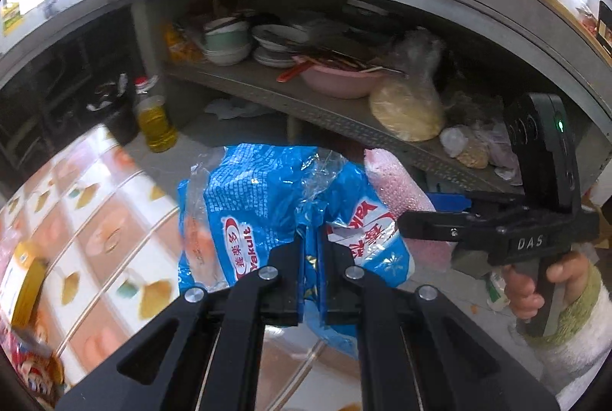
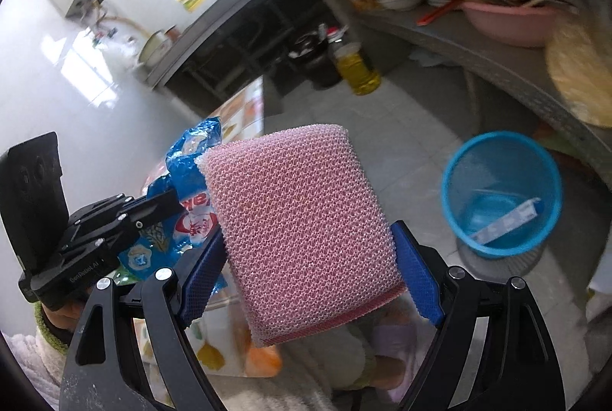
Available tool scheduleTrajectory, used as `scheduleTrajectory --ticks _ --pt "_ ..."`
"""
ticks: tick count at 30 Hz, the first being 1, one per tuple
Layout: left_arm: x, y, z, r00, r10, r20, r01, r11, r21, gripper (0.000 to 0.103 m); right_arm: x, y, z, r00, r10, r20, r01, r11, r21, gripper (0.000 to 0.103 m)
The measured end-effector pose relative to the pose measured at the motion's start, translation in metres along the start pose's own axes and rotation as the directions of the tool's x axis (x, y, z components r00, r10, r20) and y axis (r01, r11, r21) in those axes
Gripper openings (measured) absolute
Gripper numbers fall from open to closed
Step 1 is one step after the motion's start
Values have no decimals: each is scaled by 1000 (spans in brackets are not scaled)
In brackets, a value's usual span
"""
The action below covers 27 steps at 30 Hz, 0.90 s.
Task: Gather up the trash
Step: 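Carry the blue snack bag with the left tool while the right tool carries the pink sponge toward the wastebasket, then open both tools over the blue wastebasket to drop the bag and sponge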
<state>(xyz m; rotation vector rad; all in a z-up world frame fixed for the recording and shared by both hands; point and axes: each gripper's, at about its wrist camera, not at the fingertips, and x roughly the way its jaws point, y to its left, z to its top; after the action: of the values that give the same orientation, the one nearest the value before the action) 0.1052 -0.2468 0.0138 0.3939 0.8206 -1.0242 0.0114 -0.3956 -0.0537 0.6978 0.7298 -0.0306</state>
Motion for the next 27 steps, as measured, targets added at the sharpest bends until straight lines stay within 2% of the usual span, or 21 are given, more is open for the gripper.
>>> scheduleTrajectory --ticks 6,11,14,15,18,21,24,27 --pt "44 -22 39 996 -55 -65 59 997 57 4 -18 -57 5 989 -144 31 138 982 130 80" --pt "107 -34 63 978 -109 -178 119 992 47 5 -20 -107 2 973 -228 18 216 941 259 80" --pt "160 -38 73 945 -161 -283 162 987 -20 5 -12 -132 2 960 -278 -6 267 914 307 80" --pt "184 -38 74 929 -173 -328 166 985 -49 5 -7 -140 2 954 -300 -20 290 902 321 80" --pt "241 -43 74 891 -156 -427 141 988 -65 5 9 -166 -1 945 -321 -62 321 874 365 80" --pt "293 -40 72 849 -169 -500 120 984 -130 5 30 -186 -1 944 -317 -93 327 852 408 80" --pt "334 -37 72 827 -183 -531 99 978 -182 5 50 -202 2 948 -298 -114 316 832 456 80" --pt "361 -31 75 825 -195 -530 80 970 -231 5 70 -218 11 946 -297 -130 321 807 496 81"
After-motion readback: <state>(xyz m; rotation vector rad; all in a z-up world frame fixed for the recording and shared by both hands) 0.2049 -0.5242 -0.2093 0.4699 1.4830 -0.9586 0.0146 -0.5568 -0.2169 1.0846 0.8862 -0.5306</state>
